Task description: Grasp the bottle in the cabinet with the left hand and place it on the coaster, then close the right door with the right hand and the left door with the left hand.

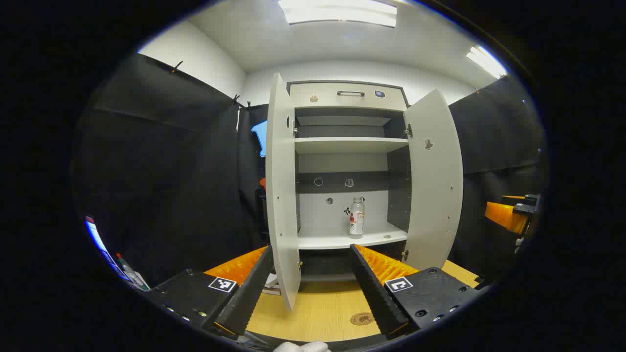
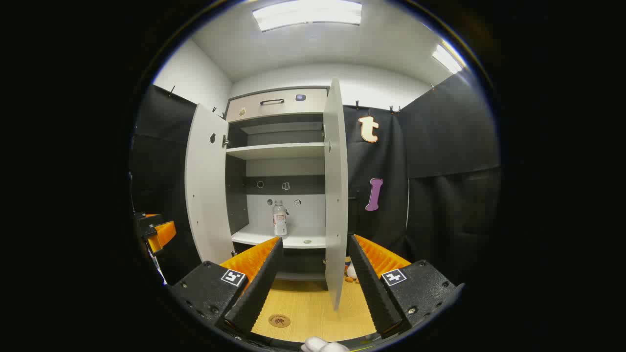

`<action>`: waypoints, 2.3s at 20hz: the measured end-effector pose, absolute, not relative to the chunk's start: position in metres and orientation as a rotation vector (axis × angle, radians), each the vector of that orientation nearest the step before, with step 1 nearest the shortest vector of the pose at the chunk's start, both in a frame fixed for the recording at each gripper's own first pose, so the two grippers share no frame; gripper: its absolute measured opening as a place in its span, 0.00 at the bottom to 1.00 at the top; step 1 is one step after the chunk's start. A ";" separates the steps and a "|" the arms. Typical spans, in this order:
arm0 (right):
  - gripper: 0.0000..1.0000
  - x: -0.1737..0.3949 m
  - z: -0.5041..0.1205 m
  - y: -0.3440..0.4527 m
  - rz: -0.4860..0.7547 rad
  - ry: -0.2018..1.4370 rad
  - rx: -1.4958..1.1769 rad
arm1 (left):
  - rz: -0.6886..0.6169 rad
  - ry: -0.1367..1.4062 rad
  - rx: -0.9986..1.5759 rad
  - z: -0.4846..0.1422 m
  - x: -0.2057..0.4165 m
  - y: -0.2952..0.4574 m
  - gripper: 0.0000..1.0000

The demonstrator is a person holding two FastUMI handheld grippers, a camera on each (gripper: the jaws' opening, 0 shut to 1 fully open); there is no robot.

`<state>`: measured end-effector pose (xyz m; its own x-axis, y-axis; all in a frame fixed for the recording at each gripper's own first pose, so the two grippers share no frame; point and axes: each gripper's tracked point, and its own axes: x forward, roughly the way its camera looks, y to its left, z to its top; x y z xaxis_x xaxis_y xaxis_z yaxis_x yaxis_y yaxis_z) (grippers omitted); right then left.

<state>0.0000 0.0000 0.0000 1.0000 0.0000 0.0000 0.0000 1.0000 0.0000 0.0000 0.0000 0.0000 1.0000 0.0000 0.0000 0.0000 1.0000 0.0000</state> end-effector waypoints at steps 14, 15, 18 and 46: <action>0.83 0.033 -0.005 -0.001 0.045 0.021 0.003 | 0.012 0.002 0.025 0.007 0.035 -0.009 0.95; 0.83 0.035 -0.006 -0.002 0.045 0.023 0.003 | 0.010 0.001 0.026 0.008 0.042 -0.012 0.95; 0.83 0.044 -0.004 -0.006 0.049 0.022 0.006 | -0.018 -0.003 0.020 0.013 0.071 -0.027 0.94; 0.83 0.138 -0.005 -0.116 -0.041 0.077 -0.034 | -0.038 0.008 -0.017 -0.053 0.486 -0.168 0.96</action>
<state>0.1379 -0.1165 -0.0046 0.9962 -0.0423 -0.0759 0.0397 0.9986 -0.0353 0.4863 -0.1680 -0.0530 0.9993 -0.0378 -0.0073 0.0376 0.9991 -0.0175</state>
